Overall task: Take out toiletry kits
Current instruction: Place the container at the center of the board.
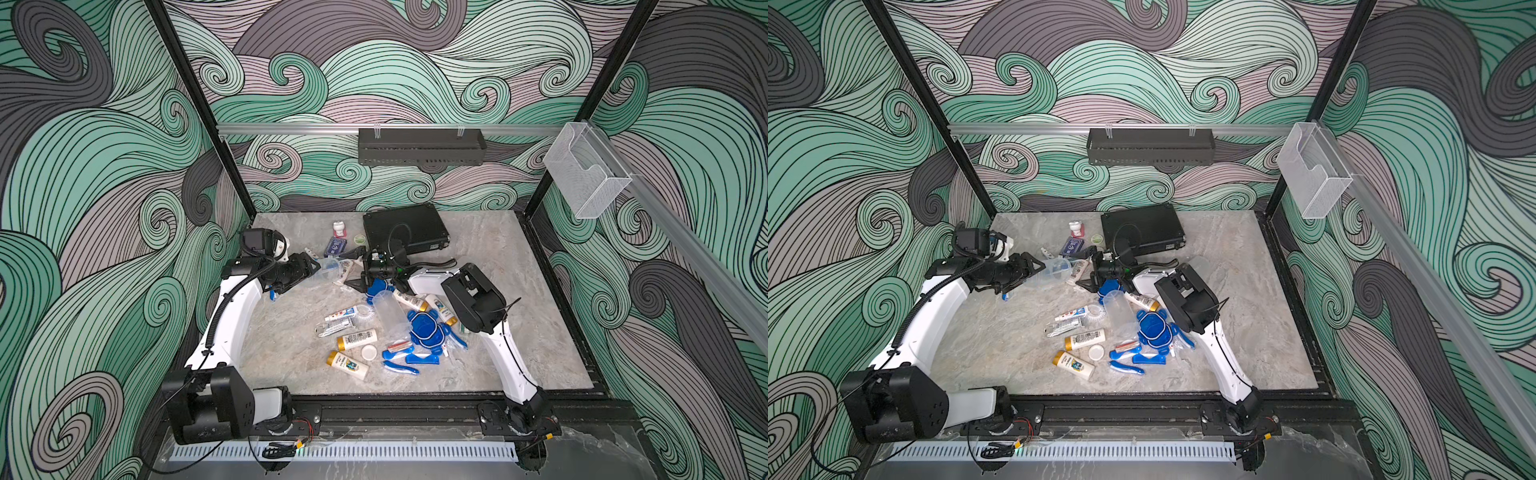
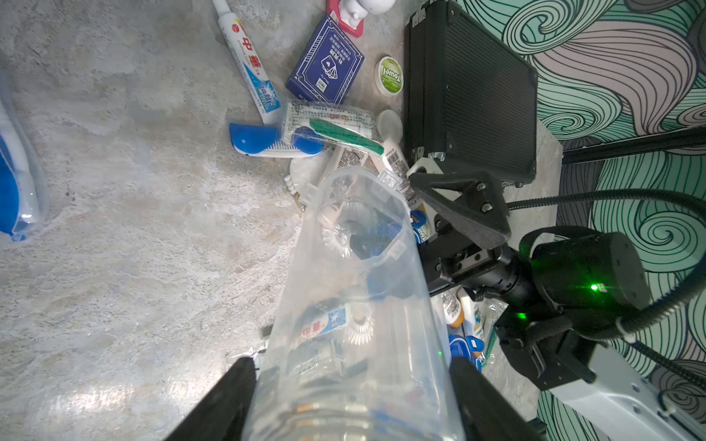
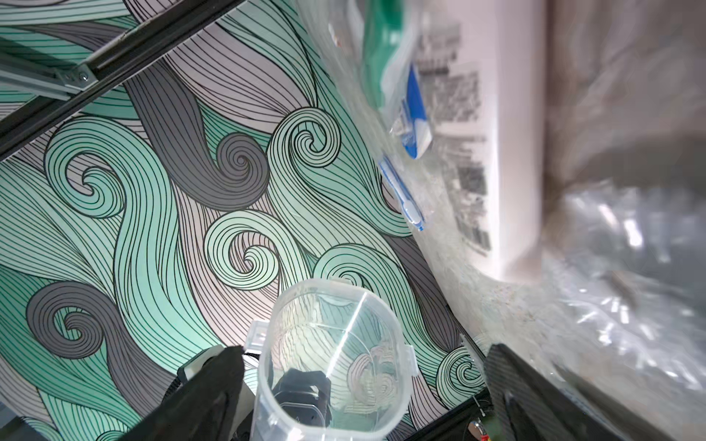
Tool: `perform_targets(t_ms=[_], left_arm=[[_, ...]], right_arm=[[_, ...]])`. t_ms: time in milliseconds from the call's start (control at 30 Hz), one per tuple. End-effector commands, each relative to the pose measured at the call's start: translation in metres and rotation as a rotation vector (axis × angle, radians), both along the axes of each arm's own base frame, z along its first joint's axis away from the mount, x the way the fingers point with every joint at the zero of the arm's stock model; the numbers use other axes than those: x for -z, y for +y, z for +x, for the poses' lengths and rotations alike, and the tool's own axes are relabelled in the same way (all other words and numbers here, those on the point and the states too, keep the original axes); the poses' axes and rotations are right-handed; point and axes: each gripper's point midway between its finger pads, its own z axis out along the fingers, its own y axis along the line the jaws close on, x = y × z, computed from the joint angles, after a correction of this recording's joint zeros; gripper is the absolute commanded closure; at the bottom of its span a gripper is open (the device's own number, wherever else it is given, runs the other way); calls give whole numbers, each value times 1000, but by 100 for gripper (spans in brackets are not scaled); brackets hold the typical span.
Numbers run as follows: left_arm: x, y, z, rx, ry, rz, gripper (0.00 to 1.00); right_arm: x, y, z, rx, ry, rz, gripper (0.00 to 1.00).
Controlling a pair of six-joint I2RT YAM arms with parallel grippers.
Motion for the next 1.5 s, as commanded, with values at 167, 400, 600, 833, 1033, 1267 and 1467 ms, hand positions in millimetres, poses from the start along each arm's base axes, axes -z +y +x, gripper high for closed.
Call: perform_targets(t_ms=[167, 400, 600, 833, 1033, 1267, 1467], left_arm=[[12, 27, -18, -62, 39, 164, 100], [36, 33, -25, -67, 116, 197, 100], [51, 33, -27, -46, 195, 198, 100], [39, 40, -18, -51, 192, 238, 100], [41, 32, -9, -20, 248, 189, 73], [29, 64, -21, -144, 216, 318, 26], [43, 80, -36, -235, 197, 302, 5]], right_arm=[[-48, -48, 5, -42, -220, -150, 1], [-69, -84, 0, -92, -369, -291, 1], [-67, -107, -6, -105, -414, -347, 1], [-68, -119, -10, -118, -446, -389, 1], [-71, -122, -11, -124, -461, -405, 1], [-80, -136, -14, -121, -522, -465, 1], [-84, -146, -16, -108, -540, -482, 1]])
